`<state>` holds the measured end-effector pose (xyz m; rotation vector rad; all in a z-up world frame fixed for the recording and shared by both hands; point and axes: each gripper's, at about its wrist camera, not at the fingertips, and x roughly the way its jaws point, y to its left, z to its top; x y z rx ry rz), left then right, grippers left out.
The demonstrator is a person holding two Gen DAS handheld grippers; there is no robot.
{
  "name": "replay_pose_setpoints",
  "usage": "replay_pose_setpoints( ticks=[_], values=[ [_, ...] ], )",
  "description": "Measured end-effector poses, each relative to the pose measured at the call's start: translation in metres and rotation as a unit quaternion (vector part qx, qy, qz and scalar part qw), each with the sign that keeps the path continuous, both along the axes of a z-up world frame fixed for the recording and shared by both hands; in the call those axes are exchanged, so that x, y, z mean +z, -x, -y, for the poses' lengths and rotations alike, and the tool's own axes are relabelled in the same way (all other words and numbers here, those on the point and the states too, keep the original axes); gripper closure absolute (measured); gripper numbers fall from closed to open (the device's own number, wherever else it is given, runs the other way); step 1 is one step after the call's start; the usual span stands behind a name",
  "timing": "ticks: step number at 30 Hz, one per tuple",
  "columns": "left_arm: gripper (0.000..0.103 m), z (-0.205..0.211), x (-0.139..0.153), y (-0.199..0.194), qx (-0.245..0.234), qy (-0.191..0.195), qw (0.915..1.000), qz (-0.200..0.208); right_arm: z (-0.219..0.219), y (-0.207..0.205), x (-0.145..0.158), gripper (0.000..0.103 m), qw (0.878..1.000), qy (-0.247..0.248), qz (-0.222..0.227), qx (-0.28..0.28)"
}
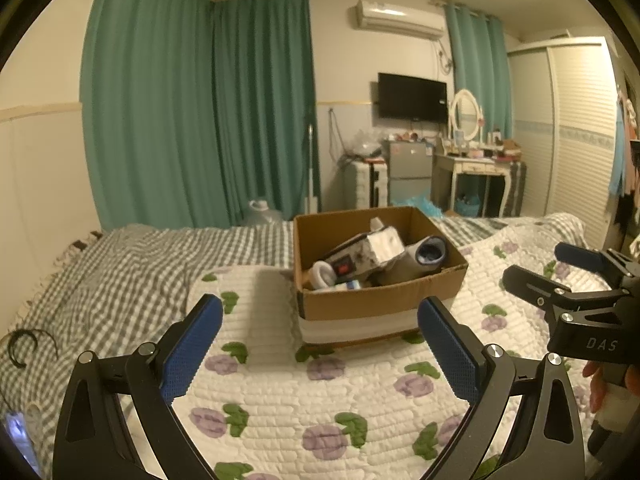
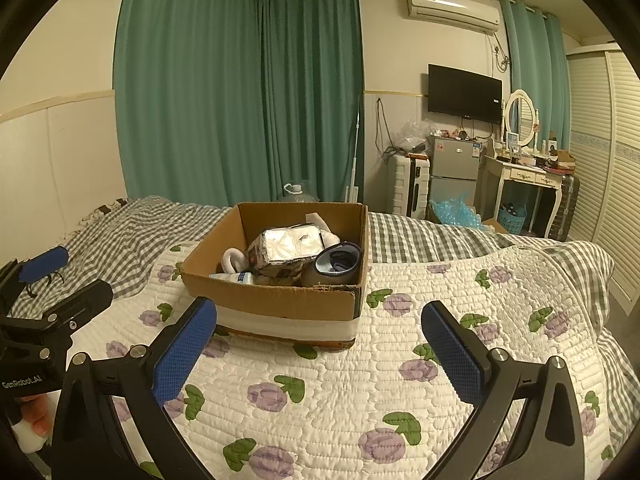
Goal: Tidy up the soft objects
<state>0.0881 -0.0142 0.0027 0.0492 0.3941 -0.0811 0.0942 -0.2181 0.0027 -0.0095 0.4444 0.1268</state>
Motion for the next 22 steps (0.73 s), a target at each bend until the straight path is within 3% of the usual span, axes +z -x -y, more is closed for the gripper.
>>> replay_pose_setpoints(
  ticks=[22],
  values=[
    [0.003, -0.0023, -0.001, 0.0013, 0.003, 0.002, 1.0, 0.003, -0.0021, -0.0007, -0.002, 0.0, 1.0, -0.001, -0.005, 0.0]
  ],
)
